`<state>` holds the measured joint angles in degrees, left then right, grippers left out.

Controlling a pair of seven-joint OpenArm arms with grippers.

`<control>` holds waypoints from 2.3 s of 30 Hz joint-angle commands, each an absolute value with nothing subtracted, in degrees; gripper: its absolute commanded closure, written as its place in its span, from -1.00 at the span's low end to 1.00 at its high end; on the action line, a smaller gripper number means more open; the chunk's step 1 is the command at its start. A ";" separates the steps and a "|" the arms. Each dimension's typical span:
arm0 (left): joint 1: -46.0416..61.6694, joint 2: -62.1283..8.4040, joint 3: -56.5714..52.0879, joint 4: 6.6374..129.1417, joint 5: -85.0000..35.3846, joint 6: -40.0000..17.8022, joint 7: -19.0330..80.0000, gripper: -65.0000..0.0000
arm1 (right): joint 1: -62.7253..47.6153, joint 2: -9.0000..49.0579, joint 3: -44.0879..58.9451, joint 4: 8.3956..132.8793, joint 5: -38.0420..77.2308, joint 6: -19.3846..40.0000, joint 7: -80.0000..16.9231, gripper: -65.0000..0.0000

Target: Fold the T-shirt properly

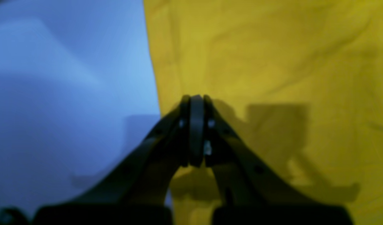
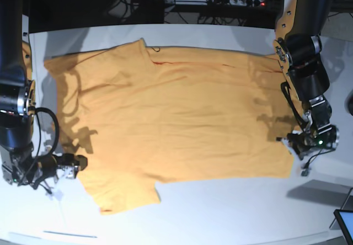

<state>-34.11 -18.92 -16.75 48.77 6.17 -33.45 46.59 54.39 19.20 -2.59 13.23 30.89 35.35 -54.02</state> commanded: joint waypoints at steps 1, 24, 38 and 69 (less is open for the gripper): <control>-36.18 -20.00 -17.80 50.15 6.11 -33.54 45.76 1.00 | 56.92 19.91 -2.51 13.93 31.60 35.65 -52.62 -0.10; -34.77 -20.35 -18.95 50.24 6.20 -33.63 45.76 1.00 | 57.27 16.66 -11.91 13.85 31.52 25.89 -40.66 -0.10; -34.68 -20.35 -18.59 50.24 6.20 -33.63 45.76 1.00 | 53.85 19.82 -11.38 13.76 31.25 19.30 -37.14 -0.10; -34.68 -20.35 -18.59 50.24 6.20 -33.63 45.76 1.00 | 54.90 16.66 -11.21 10.07 31.43 30.20 -41.54 -0.09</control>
<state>-32.99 -19.38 -18.59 49.08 6.46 -33.63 46.72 53.15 16.47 -11.16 9.50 31.29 29.58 -40.82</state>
